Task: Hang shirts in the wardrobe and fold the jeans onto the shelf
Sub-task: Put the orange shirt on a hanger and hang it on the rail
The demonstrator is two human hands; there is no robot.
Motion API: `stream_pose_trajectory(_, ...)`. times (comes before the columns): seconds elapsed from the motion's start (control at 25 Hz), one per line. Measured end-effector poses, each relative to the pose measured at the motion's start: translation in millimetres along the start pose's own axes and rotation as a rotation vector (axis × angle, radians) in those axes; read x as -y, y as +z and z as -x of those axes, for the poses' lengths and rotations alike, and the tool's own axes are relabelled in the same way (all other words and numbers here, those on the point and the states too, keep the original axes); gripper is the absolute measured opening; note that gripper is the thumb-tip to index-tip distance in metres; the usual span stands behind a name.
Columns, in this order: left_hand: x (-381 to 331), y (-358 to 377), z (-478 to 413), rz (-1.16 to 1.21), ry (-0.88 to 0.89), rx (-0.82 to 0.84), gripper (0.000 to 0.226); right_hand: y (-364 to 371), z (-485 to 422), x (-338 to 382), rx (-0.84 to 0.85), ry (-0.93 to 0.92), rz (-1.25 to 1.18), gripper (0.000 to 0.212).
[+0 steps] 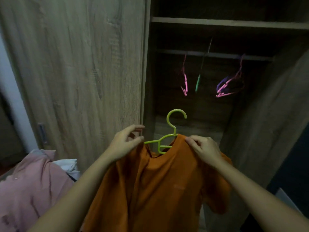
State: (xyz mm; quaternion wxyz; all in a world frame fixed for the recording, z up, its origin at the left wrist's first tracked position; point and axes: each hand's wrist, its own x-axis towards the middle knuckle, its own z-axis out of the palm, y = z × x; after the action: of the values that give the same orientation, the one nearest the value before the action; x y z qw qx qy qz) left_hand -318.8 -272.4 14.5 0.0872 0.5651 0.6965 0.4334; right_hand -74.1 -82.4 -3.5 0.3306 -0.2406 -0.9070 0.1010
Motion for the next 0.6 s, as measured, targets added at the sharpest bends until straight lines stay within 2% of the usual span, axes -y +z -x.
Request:
stream_pose_trajectory(0.12,26,-15,15,-0.087,0.034,0.142,0.061,-10,1,-7,-0.057,0.055,-0.12,0.029)
stream_pose_trajectory(0.16,30,-14,18,-0.066,0.041,0.155,0.057,-13,0,-4,-0.044,0.04,-0.123,0.027)
stream_pose_trajectory(0.28,31,-6,10,-0.133,0.151,0.062,0.023,-14,-7,12,0.055,-0.039,-0.066,0.027)
stream_pose_trajectory(0.36,27,-11,5,-0.158,0.193,0.036,0.018,-15,-11,14,0.07,-0.037,-0.042,0.028)
stream_pose_trajectory(0.48,35,-33,3,-0.124,0.135,-0.027,0.011,-26,-8,-9,-0.077,0.15,-0.052,0.04)
stream_pose_trajectory(0.52,38,-38,3,-0.129,0.109,-0.044,0.01,-30,-5,-16,-0.08,0.194,-0.037,0.041)
stream_pose_trajectory(0.6,40,-40,2,-0.187,0.07,-0.056,0.014,-32,-2,-18,0.042,0.178,0.01,0.046)
